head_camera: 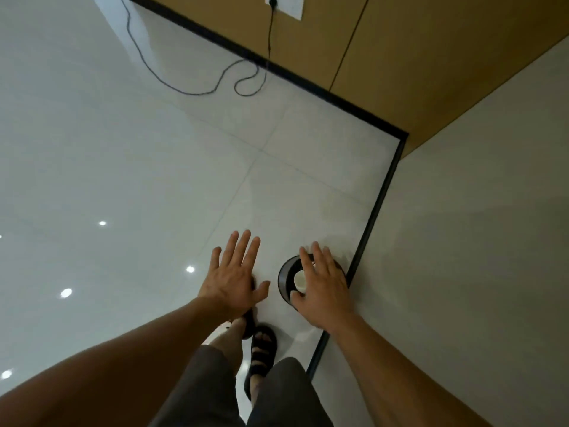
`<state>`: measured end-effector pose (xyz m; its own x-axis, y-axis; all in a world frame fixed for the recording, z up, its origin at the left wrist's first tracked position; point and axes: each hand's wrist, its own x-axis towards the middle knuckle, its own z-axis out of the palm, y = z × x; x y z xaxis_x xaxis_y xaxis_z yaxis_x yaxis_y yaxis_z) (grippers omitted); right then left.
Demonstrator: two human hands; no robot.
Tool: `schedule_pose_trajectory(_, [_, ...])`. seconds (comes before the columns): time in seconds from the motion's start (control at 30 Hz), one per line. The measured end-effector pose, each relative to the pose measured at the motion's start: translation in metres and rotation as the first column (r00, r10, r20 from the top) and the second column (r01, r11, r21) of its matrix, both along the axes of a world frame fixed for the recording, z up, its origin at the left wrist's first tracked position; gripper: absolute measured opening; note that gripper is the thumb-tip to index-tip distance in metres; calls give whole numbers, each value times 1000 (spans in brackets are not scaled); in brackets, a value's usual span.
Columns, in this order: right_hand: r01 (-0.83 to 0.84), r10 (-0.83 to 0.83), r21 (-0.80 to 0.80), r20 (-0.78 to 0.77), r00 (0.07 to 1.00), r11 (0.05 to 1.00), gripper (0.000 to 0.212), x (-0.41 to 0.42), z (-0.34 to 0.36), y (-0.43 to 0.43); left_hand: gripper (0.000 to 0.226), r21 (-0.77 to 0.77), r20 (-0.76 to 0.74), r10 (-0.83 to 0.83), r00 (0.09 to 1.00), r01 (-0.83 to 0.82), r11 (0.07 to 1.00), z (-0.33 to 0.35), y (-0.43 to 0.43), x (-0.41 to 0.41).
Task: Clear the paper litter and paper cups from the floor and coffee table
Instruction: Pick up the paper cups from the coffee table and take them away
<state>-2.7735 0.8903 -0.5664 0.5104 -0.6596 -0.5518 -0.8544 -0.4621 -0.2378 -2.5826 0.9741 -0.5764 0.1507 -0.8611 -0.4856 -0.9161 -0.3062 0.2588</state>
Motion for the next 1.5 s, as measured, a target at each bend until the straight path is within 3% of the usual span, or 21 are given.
schedule_pose_trajectory(0.3, [-284,284,-38,2,959,958,88,69,100,60,85,-89,69,390,918,-384,919,99,136,37])
schedule_pose_trajectory(0.5, [-531,535,-88,18,845,842,86,159,148,145,82,-183,57,698,714,-679,711,155,267,84])
schedule_pose_trajectory(0.73, [-787,805,-175,89,586,592,86,295,193,335,81,-266,52,890,453,-853,449,194,459,133])
schedule_pose_trajectory(0.93, [-921,946,-224,134,296,319,85,389,206,536,80,-304,114,980,162,-934,190,219,663,173])
schedule_pose_trajectory(1.13, [-952,987,-268,105,125,149,85,453,210,650,80,-315,113,993,-40,-949,-2,234,779,204])
schedule_pose_trajectory(1.5, [-967,987,-242,117,-112,-81,86,635,208,868,86,-308,119,951,-286,-921,-239,242,981,316])
